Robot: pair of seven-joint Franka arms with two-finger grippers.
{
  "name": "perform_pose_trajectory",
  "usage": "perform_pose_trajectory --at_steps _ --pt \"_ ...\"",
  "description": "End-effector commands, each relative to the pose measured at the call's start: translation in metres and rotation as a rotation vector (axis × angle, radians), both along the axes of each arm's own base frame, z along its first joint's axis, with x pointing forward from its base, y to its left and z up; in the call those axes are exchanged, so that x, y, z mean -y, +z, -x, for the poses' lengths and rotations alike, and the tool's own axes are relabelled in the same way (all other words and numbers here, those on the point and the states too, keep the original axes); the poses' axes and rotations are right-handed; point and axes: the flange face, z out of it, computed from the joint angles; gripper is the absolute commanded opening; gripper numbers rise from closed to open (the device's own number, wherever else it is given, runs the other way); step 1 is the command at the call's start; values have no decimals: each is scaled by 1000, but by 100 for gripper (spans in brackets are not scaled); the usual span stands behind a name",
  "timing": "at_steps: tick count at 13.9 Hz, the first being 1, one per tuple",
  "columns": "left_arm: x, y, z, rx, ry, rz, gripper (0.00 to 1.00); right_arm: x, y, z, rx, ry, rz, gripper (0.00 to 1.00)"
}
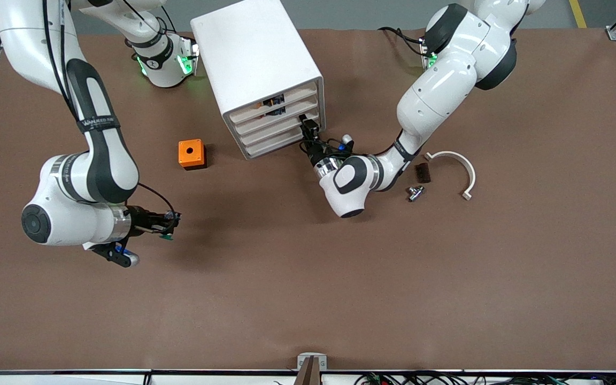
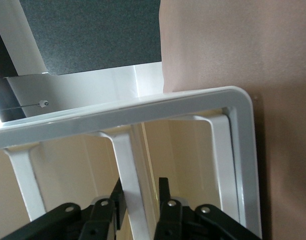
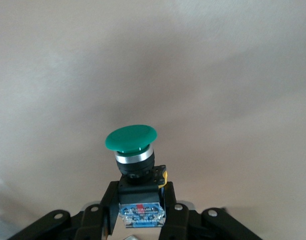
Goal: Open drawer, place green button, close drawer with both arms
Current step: 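Pull the drawer open with the left gripper while the right gripper lifts the button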
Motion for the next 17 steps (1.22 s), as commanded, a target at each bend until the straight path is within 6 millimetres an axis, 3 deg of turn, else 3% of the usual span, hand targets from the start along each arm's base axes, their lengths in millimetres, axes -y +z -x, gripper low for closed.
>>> perform_pose_trajectory --at_steps 1,4,7,13,17 --pt "6 1 6 -29 0 -8 20 -31 28 5 -26 -54 5 0" --pt "6 1 6 -29 0 -8 11 -61 65 9 -56 -113 30 0" --pt "6 2 5 -35 11 -3 9 -88 95 22 -105 -183 66 0" --pt "-4 7 -12 -35 53 6 9 -152 126 56 -156 -366 147 0" --pt "-23 10 -36 -30 100 0 9 -161 153 85 -192 -467 189 0"
